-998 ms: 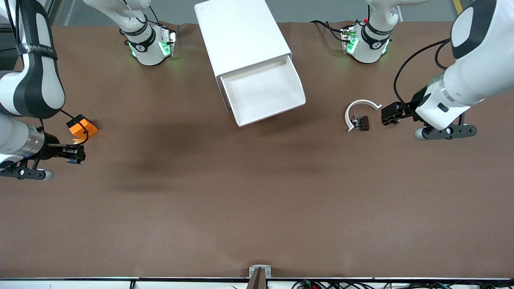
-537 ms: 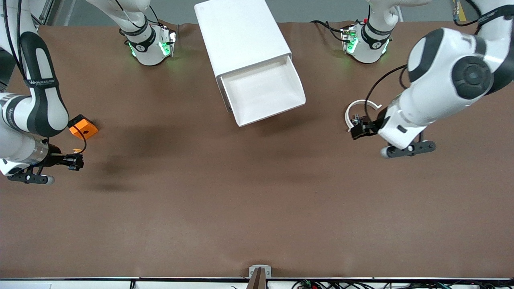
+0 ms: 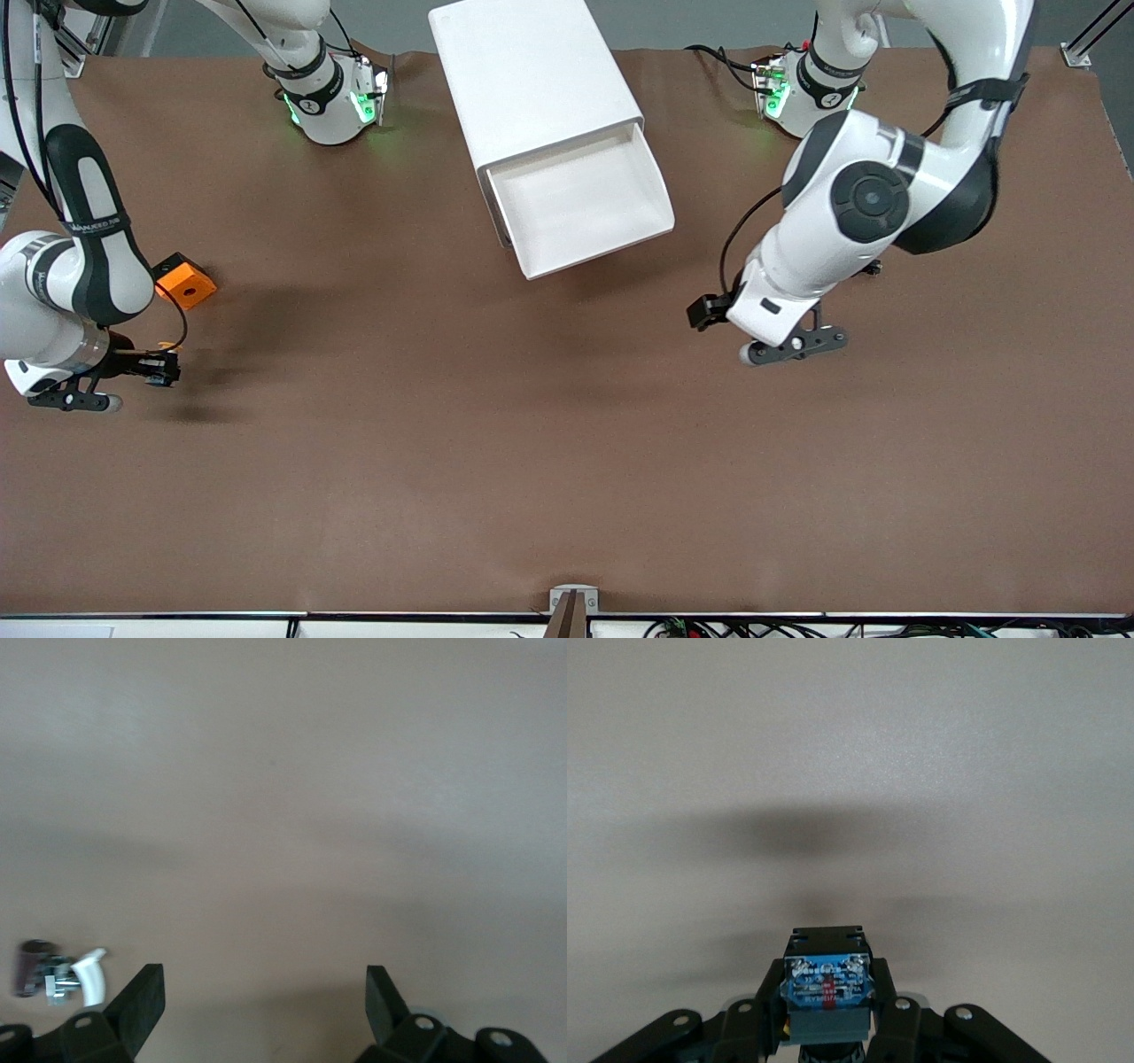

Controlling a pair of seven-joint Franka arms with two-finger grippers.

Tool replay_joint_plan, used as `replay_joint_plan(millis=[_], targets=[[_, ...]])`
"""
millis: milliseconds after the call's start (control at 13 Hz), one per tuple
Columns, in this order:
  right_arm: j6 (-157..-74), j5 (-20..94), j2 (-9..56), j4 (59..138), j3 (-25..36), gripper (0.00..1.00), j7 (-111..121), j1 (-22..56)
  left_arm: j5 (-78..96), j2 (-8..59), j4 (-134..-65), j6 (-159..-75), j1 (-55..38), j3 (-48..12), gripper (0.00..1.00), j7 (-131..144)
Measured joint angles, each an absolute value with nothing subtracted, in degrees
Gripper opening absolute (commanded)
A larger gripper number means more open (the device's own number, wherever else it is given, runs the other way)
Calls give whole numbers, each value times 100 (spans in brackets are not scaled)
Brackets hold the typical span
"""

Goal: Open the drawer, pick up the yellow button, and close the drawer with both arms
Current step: 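Carry the button with the right gripper while the left gripper reaches the drawer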

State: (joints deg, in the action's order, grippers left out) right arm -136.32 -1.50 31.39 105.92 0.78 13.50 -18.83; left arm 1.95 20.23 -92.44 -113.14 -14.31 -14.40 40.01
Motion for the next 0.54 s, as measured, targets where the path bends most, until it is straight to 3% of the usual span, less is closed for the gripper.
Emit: replay_joint_plan(millis=[537], targets=[[-13627, -152, 3211, 10576, 22, 0, 1472, -1882, 53, 2430, -9240, -11856, -2381, -1448, 100, 5382]])
